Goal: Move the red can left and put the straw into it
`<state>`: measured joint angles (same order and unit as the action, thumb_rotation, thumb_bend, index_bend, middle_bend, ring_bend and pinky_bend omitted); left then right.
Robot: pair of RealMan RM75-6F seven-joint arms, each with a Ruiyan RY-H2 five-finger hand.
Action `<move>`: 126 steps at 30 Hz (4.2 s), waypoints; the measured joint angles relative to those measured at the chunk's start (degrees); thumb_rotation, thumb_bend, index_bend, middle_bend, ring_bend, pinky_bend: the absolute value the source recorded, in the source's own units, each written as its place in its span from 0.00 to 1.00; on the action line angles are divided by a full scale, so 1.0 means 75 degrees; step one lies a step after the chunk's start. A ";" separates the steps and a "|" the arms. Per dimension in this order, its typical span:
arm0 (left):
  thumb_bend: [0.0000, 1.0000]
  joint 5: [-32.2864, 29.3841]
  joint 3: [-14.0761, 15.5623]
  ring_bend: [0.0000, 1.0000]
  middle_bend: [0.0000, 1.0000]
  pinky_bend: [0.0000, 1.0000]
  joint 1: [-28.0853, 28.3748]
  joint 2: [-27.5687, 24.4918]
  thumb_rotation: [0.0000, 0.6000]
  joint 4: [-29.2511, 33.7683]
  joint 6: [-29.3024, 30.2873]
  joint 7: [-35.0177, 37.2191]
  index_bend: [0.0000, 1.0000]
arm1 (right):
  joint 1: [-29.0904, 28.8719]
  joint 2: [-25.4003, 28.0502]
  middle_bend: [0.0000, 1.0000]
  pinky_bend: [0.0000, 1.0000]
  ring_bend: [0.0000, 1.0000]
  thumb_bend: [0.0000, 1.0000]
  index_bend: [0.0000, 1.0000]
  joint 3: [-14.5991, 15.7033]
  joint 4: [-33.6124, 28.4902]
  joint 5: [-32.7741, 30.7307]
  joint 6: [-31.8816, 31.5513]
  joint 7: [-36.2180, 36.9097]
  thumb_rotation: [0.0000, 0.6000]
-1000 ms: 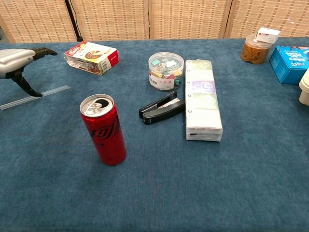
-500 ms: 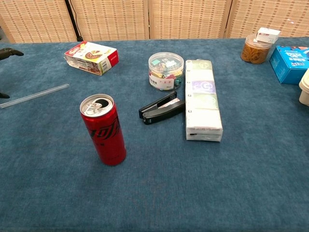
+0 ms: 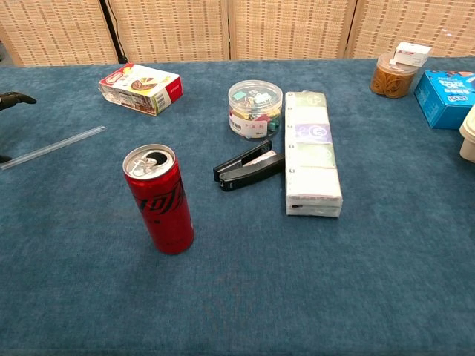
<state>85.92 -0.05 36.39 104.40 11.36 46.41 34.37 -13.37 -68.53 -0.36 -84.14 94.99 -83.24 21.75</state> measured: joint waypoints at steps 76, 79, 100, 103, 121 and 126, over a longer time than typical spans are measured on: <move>0.26 0.2929 0.2026 0.00 0.00 0.00 -0.0691 -0.0837 1.00 0.1419 0.4651 -0.3223 0.29 | 0.0139 0.0107 0.00 0.00 0.00 0.00 0.00 -0.0147 -0.0224 -0.0102 -0.0249 -0.0019 1.00; 0.27 0.2931 0.2046 0.00 0.00 0.00 -0.0691 -0.0748 1.00 0.1318 0.4570 -0.3233 0.29 | 0.0141 0.0116 0.00 0.00 0.00 0.00 0.00 -0.0148 -0.0224 -0.0103 -0.0247 0.0005 1.00; 0.34 0.2802 0.2046 0.00 0.00 0.00 -0.0618 -0.0473 1.00 0.1024 0.4280 -0.3317 0.40 | 0.0179 0.0179 0.00 0.00 0.00 0.00 0.00 -0.0180 -0.0211 -0.0127 -0.0295 0.0097 1.00; 0.34 0.2777 0.2039 0.00 0.00 0.00 -0.0622 -0.0463 1.00 0.1014 0.4275 -0.3269 0.44 | 0.0176 0.0181 0.00 0.00 0.00 0.00 0.00 -0.0179 -0.0214 -0.0116 -0.0291 0.0104 1.00; 0.38 0.2658 0.1971 0.00 0.00 0.00 -0.0630 -0.0299 1.00 0.0935 0.4321 -0.3187 0.56 | 0.0179 0.0195 0.00 0.00 0.00 0.00 0.00 -0.0172 -0.0239 -0.0105 -0.0273 0.0113 1.00; 0.38 0.2592 0.1903 0.00 0.00 0.00 -0.0627 -0.0296 1.00 0.0981 0.4417 -0.3102 0.57 | 0.0180 0.0195 0.00 0.00 0.00 0.00 0.00 -0.0168 -0.0240 -0.0100 -0.0268 0.0108 1.00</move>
<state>105.36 14.22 31.69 102.18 18.71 79.54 11.10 -12.02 -67.07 -1.62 -85.94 94.24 -85.25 22.56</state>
